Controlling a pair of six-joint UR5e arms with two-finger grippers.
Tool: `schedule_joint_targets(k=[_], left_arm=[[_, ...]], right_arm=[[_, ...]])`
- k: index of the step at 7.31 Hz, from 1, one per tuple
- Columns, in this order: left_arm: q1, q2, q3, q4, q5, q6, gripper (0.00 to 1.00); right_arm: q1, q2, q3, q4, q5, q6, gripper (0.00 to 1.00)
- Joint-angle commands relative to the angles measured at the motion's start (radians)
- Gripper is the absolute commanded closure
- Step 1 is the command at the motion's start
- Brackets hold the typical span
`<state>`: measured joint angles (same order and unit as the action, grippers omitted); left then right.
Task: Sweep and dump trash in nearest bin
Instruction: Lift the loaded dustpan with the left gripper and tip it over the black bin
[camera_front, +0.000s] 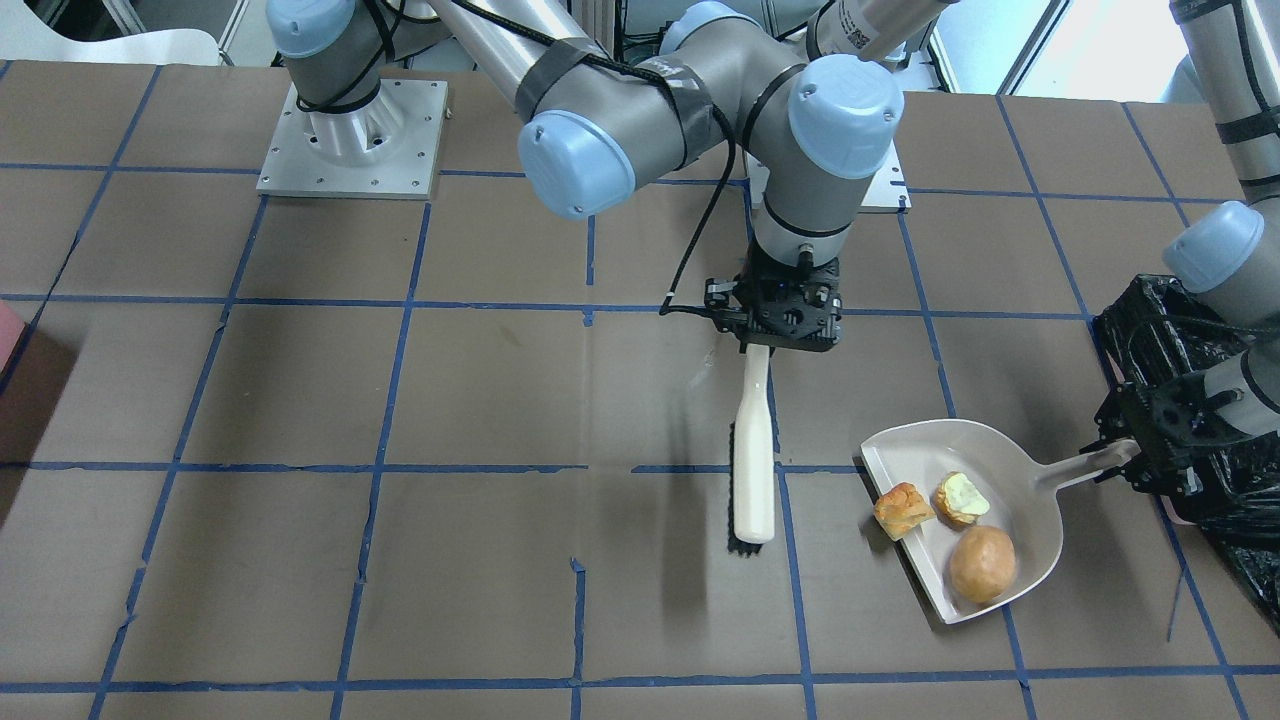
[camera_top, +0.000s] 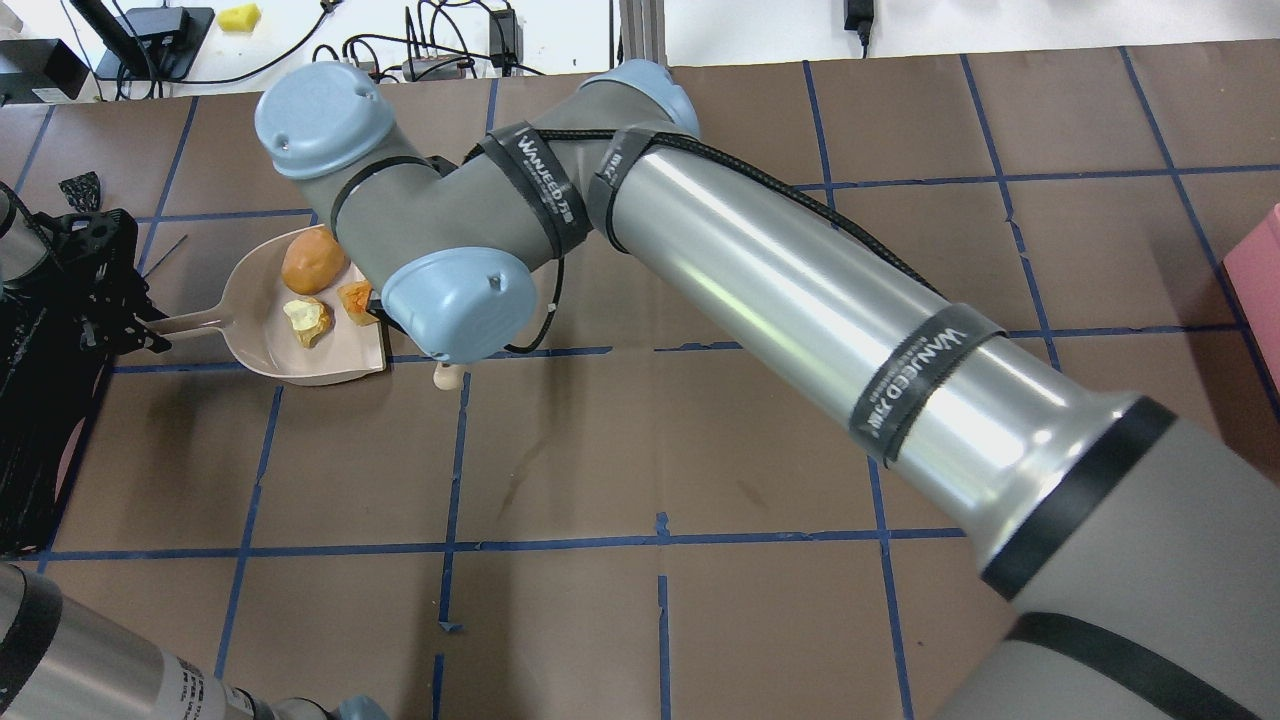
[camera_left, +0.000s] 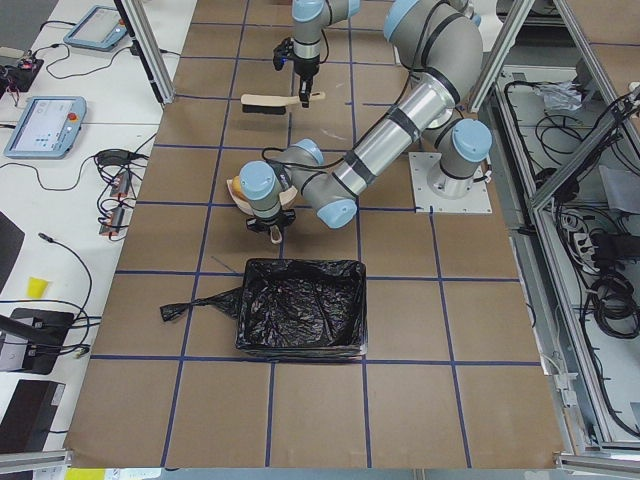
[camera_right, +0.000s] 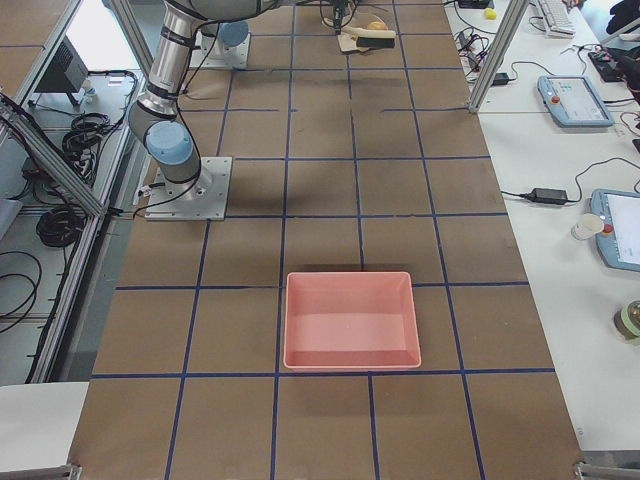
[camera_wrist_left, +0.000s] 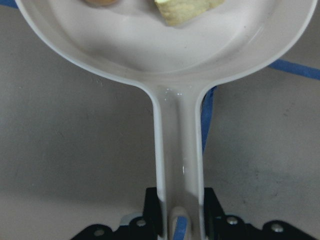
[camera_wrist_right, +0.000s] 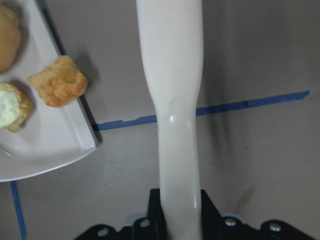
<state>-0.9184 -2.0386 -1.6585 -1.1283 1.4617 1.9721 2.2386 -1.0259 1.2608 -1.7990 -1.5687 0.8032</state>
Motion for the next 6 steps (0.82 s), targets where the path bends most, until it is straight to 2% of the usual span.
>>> schedule_joint_targets(k=[1,4,5,6], left_arm=[[0.032,0.018,0.0,-0.03,-0.067,0.002,0.91],[0.114,0.038,0.016,-0.136,-0.233,0.004,0.91],[0.122,0.05,0.028,-0.177,-0.251,0.004,0.92],[0.15,0.069,0.023,-0.189,-0.323,0.004,0.92]], right_arm=[[-0.036,-0.121,0.194,-0.049,-0.008,-0.015,0.77],[-0.031,-0.262,0.392,-0.065,-0.007,-0.018,0.78],[-0.031,-0.281,0.422,-0.066,-0.004,-0.019,0.78],[-0.028,-0.286,0.449,-0.072,0.007,-0.004,0.78]])
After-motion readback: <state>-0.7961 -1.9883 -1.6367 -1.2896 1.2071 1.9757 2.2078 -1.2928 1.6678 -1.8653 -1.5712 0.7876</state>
